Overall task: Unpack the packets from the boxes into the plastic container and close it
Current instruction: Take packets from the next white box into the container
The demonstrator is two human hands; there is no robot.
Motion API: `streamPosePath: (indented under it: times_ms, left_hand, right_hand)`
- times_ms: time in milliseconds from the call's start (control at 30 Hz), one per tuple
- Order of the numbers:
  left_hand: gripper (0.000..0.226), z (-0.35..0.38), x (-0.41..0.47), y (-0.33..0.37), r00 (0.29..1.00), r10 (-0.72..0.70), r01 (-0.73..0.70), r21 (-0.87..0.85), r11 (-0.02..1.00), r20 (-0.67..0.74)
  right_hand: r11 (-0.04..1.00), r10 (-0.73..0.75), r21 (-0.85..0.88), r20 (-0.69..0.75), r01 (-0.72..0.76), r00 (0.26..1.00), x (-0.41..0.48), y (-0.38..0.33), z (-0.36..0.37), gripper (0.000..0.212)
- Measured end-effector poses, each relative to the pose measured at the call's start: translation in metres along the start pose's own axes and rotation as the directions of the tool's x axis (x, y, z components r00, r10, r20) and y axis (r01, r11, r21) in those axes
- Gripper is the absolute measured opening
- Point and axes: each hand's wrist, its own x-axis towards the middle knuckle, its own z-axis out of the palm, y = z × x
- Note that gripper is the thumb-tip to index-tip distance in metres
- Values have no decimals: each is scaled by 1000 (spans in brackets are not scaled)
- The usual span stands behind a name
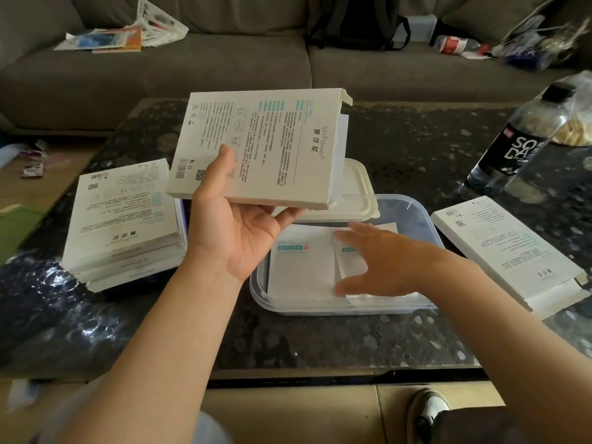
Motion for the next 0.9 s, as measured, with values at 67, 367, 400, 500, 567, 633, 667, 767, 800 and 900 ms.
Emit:
streamPosePath:
  times_ms: [67, 367, 400, 500, 567, 633, 667, 767, 800, 900]
  left_hand:
    - [41, 0, 0, -1, 1000, -4, 4, 2, 1000, 0]
    - [35, -1, 0, 0, 1000, -4, 4, 3, 1000, -2]
    - [35, -1, 0, 0, 1000, -2, 2, 5, 1000, -1]
    - [38, -1, 0, 0, 1000, -6, 6, 9, 1000, -1]
    - [40, -1, 1, 0, 1000, -8, 8, 9, 1000, 0]
    - [42, -1, 1, 0, 1000, -8, 8, 9, 1000, 2]
    - [42, -1, 1, 0, 1000, -8, 8, 10, 1000, 4]
    - [38, 0, 0, 0, 1000, -9, 8, 12, 1000, 6]
    - [37, 0, 0, 0, 1000, -9, 9, 12, 1000, 7]
    - [36, -1, 0, 0, 1000, -6, 6, 12, 1000, 9]
  right_hand:
    - [999, 7, -43, 79, -4, 997, 5, 5, 5, 99]
    - [982, 24, -185, -16, -27, 1000, 15, 8, 14, 102]
    - [981, 24, -192, -28, -29, 999, 15, 7, 14, 101]
    - [982, 41, -182, -11, -42, 999, 12, 8, 9, 103]
    - [987, 47, -158, 27, -43, 999, 8, 10, 2, 105]
    - [985, 56, -164, 65, -45, 996, 5, 11, -2, 106]
    - [982, 65, -181, 81, -50, 995, 4, 11, -2, 105]
    - [978, 80, -200, 105, -58, 991, 5, 9, 0, 105]
    - [978, 84, -199, 111, -60, 990, 5, 8, 0, 105]
    - [976, 92, -205, 112, -67, 990, 7, 7, 0, 104]
